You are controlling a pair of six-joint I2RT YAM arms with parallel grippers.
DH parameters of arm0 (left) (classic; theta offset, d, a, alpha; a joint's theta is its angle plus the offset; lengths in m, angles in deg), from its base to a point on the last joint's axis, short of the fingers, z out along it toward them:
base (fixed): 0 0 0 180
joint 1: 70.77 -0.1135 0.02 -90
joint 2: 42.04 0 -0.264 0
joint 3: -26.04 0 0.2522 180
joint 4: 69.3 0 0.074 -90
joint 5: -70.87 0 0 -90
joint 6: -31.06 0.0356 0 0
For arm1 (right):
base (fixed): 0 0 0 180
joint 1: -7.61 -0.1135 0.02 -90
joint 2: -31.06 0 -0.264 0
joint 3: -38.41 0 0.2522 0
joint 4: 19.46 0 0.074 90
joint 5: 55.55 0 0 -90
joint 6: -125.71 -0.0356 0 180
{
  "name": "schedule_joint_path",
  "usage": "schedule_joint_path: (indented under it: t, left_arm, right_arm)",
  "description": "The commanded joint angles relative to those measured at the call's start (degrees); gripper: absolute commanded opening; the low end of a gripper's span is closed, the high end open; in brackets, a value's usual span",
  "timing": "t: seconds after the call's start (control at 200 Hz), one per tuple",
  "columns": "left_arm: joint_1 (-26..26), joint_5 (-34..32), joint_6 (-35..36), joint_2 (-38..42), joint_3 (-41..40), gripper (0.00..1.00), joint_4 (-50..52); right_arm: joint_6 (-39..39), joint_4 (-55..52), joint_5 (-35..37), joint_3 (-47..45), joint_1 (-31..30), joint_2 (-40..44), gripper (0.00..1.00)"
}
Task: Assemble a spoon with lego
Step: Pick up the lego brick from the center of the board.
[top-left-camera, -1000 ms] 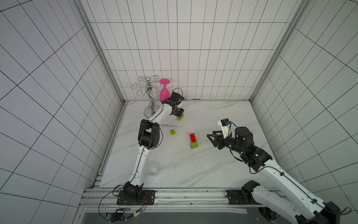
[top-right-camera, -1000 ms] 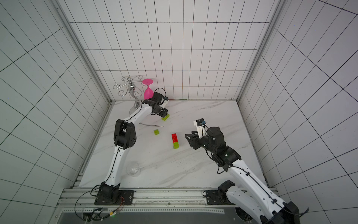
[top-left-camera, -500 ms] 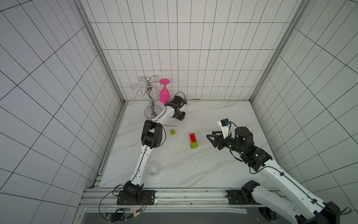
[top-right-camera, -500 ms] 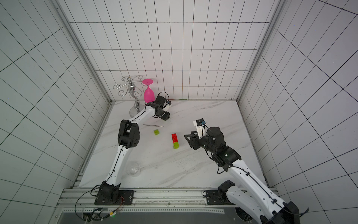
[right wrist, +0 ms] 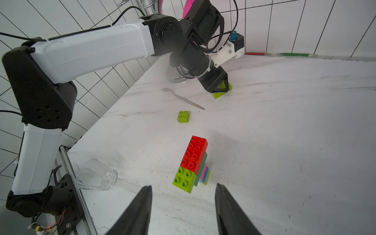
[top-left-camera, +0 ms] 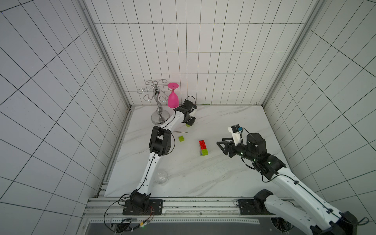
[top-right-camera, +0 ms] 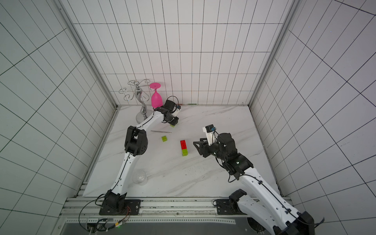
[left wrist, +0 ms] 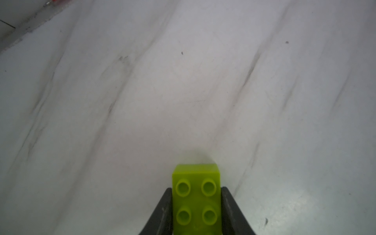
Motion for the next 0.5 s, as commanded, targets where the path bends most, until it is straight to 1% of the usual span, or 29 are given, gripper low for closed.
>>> schedule_joint_path:
  t: [0.0,0.125,0.24,0.355,0.495]
  left_arm:
    - [0.0,-0.5,0.3,-0.7,1.1,0.29,0.5]
    - [0.0,-0.7,1.0,0.3,0.2,0.22,1.4]
    - [0.0,-1.2,0.7,4.5,-3.5,0.22,0.7]
    - [-0.1,0.4,-1.9,12.0,-8.3,0.22,1.1]
    - [-0.4,3.3,-6.8,25.6,-18.8,0.22,-1.0]
  right_arm:
    - [-0.4,0.6,-0.7,-1.2,-0.2,-0.4,0.52]
    - [-0.6,0.5,-0.2,-1.0,-0.2,-1.5,0.52]
    - [-0.6,0.1,1.4,-1.2,-0.2,-2.3,0.51]
    - [0.6,-2.1,3.9,-0.4,-1.1,-3.7,0.51]
    - [3.6,-7.6,10.2,2.7,-6.5,-7.4,0.51]
